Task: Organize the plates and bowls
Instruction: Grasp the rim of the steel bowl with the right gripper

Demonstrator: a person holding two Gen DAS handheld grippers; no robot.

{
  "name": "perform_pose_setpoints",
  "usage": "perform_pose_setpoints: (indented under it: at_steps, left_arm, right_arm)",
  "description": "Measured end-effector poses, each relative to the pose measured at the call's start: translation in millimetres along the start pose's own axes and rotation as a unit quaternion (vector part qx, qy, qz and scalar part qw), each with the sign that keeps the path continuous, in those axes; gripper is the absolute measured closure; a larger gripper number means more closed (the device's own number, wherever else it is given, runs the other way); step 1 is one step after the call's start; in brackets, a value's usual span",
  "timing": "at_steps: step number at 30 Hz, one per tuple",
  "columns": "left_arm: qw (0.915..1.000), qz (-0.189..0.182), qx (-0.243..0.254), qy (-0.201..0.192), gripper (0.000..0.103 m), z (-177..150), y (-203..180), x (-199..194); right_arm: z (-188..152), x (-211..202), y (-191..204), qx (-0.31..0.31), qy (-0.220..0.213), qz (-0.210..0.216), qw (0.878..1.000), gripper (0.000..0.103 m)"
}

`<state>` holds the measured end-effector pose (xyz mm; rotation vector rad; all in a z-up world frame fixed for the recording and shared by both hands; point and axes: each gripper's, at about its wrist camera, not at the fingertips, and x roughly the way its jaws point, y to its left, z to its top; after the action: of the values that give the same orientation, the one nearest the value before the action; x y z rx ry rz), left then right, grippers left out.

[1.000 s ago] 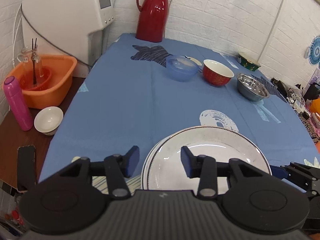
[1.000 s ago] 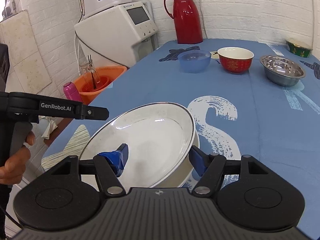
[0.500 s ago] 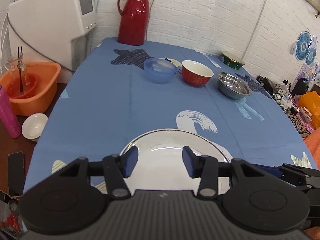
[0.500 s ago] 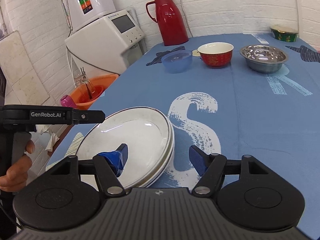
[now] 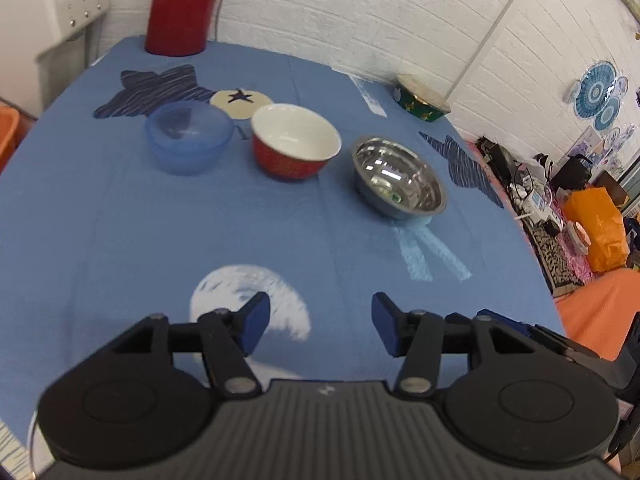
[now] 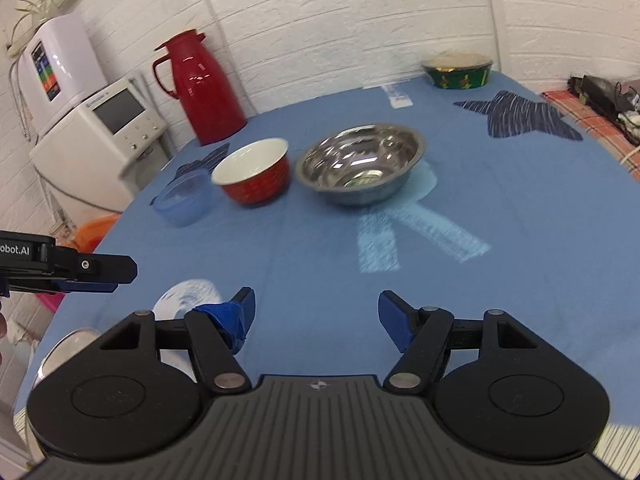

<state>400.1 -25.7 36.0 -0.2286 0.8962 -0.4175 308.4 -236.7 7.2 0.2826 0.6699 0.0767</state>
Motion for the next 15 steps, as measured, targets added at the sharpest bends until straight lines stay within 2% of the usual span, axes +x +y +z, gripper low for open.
perform_pose_setpoints:
  at_steps: [4, 6, 10, 12, 13, 15]
  left_arm:
    - [0.9998, 0.008, -0.020, 0.002, 0.045, 39.3, -30.3, 60.0]
    - [0.9988, 0.008, -0.047, 0.010, 0.045, 54.8, -37.2, 92.0]
    - [0.9958, 0.008, -0.090, 0.017, 0.045, 67.9, -40.5, 138.1]
    - [0.9941, 0.024, -0.103, 0.023, 0.045, 71.3, -43.0, 157.2]
    - [0.9935, 0.022, -0.110, 0.018, 0.045, 72.7, -43.3, 163.7]
    - [0.9931, 0.041, -0.109, 0.011, 0.045, 76.3, -47.8, 174.9]
  right_arm:
    - [43.3, 33.2, -33.7, 0.012, 0.001, -0.035, 0.999, 0.048]
    - [60.1, 50.3, -46.5, 0.017, 0.003, -0.050, 0.999, 0.047]
    - [85.1, 90.5, -65.7, 0.010, 0.019, -0.061, 0.998, 0.047]
    - [92.3, 109.9, -72.4, 0.014, 0.027, -0.062, 0.998, 0.047]
    - [96.2, 119.5, -74.7, 0.011, 0.031, -0.063, 0.997, 0.047]
    - [101.7, 133.7, -76.8, 0.009, 0.030, -0.065, 0.997, 0.047]
